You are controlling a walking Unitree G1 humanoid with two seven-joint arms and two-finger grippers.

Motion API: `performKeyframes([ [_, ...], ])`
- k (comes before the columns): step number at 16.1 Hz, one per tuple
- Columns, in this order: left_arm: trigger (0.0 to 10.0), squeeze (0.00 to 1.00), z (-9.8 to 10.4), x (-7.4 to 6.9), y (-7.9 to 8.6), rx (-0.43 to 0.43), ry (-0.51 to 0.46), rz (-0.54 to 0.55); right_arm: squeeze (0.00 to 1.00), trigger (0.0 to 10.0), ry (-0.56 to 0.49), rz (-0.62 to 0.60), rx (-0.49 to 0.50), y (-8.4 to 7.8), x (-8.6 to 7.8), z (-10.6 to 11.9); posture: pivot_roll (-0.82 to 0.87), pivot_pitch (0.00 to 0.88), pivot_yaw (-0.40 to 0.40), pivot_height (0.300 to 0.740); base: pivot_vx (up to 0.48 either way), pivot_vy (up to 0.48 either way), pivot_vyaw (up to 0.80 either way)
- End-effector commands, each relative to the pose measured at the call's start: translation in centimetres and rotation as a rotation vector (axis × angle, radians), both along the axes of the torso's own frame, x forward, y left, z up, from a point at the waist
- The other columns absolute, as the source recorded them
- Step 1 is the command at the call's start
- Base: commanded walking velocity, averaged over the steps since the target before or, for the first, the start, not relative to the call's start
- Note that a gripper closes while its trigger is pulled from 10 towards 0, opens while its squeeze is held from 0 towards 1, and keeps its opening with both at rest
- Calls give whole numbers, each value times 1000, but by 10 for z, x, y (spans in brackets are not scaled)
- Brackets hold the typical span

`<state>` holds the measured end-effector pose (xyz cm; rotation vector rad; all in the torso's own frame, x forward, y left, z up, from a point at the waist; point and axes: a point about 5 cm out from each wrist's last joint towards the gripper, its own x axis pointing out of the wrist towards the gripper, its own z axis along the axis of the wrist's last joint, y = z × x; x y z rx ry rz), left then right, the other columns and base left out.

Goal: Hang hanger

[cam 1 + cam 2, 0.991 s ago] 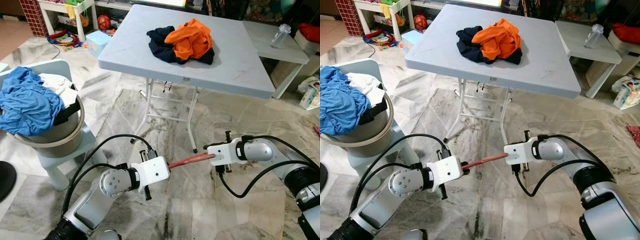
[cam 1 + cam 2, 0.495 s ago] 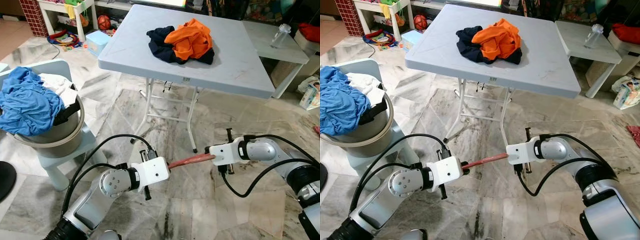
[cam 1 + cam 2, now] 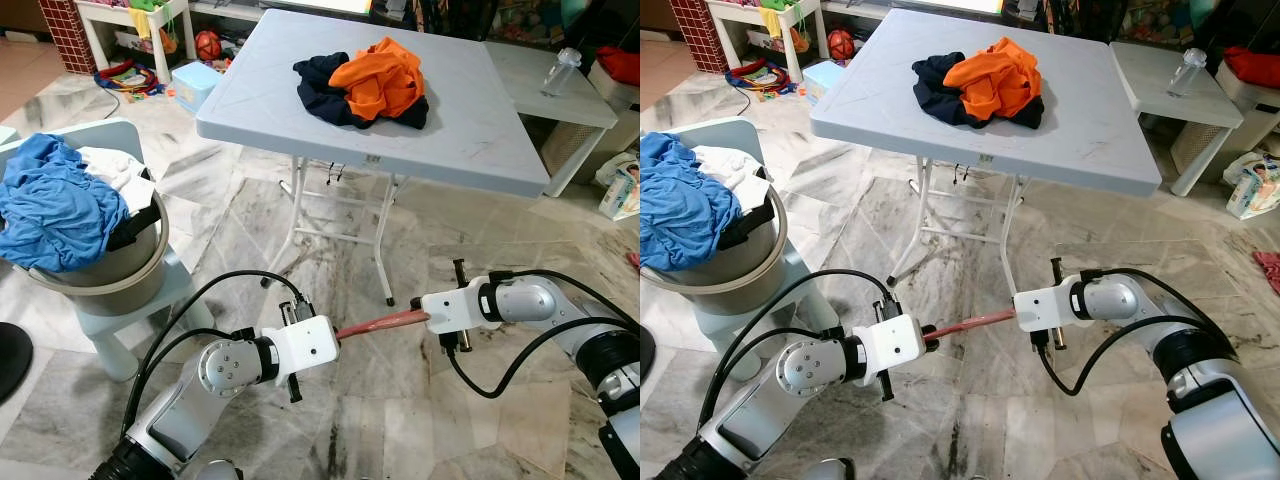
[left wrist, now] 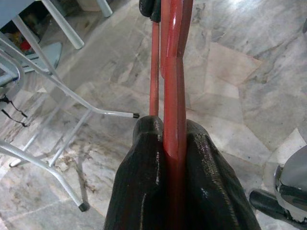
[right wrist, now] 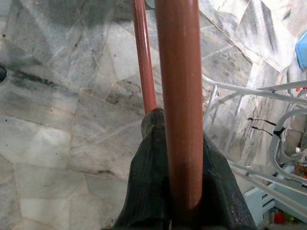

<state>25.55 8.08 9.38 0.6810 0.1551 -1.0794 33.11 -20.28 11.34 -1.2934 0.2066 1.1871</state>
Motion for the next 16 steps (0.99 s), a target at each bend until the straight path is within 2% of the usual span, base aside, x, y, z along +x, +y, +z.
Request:
performKeyframes([
  [1, 10000, 0, -5, -1, 2, 19, 10, 8, 0, 10000, -15, -27, -4, -12, 0, 5, 40, 75, -130, 740, 0, 0, 0],
  [3, 10000, 0, -4, -1, 2, 16, 12, 9, 0, 10000, -36, -30, -14, -13, 1, 5, 38, 76, -131, 740, 0, 0, 0],
  [4, 10000, 0, -5, -2, 1, 14, 13, 9, 153, 10000, -37, -44, 3, -13, 1, 6, 38, 76, -132, 740, 0, 0, 0],
  [5, 10000, 0, -5, -2, 0, 12, 14, 9, 1000, 10000, -41, -42, 0, -12, 2, 6, 38, 76, -132, 740, 0, 0, 0],
  [11, 10000, 0, -6, -3, 1, 13, 17, 13, 1000, 10000, -48, -40, -37, -19, 2, 9, 37, 78, -131, 740, 0, 0, 0],
  [12, 10000, 0, -6, -2, 2, 14, 17, 15, 588, 10000, -33, -36, -47, -22, 1, 10, 39, 79, -131, 740, 0, 0, 0],
  [13, 10000, 0, -6, -2, 2, 13, 17, 16, 0, 10000, -24, -36, -50, -24, 0, 10, 37, 80, -131, 740, 0, 0, 0],
  [16, 10000, 0, -6, -2, 1, 10, 19, 14, 0, 10000, -4, -45, -34, -27, -3, 9, 32, 80, -128, 740, 0, 0, 0],
])
